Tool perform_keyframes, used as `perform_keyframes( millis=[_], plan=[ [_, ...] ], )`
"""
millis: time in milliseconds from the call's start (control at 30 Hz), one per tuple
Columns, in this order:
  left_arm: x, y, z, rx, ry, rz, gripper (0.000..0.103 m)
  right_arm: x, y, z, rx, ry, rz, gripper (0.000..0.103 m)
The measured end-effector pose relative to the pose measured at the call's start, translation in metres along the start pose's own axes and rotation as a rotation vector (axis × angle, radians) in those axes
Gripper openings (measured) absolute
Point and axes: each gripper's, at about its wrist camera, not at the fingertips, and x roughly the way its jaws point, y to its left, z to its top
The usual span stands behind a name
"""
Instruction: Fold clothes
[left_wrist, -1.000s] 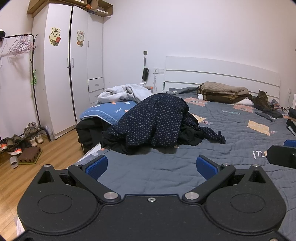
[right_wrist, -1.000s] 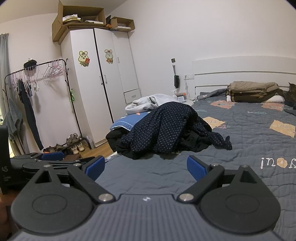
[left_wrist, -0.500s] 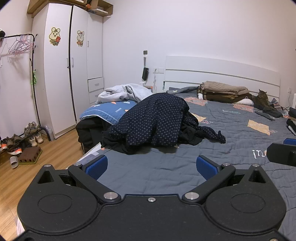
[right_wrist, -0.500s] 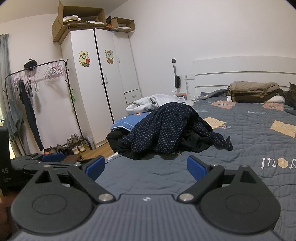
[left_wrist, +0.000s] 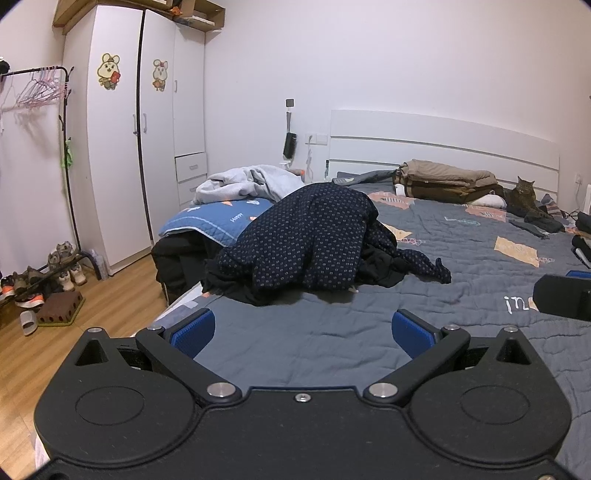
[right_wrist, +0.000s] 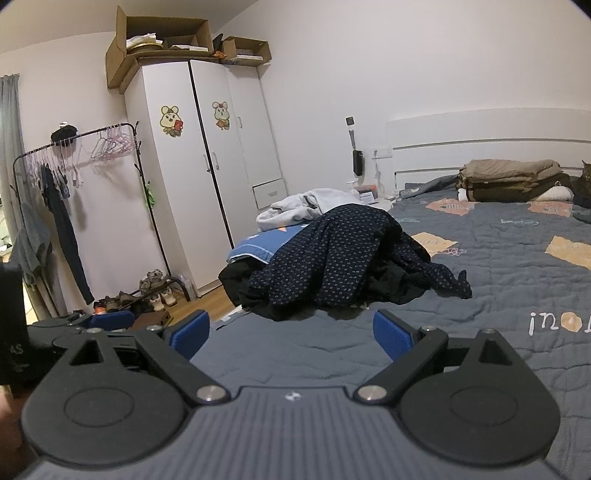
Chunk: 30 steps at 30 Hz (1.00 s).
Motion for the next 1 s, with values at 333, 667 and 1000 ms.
perform_keyframes(
  millis=[333, 667, 1000],
  plan=[
    [0.004, 0.006, 0.003, -0.022, 0.009, -0.019, 0.103, 0.009, -0.002, 0.008, 0.011, 0.022, -0.011, 0.095],
    [0.019, 0.025, 0.004, -0.069, 0.044, -0.05, 0.103, 0.065, -0.023, 0.005, 0.038, 0.08, -0.02, 0.095],
    [0.045, 0.059, 0.004, -0.117, 0.082, -0.065, 0.103, 0.176, -0.059, -0.006, 0.06, 0.104, -0.023, 0.095]
  ],
)
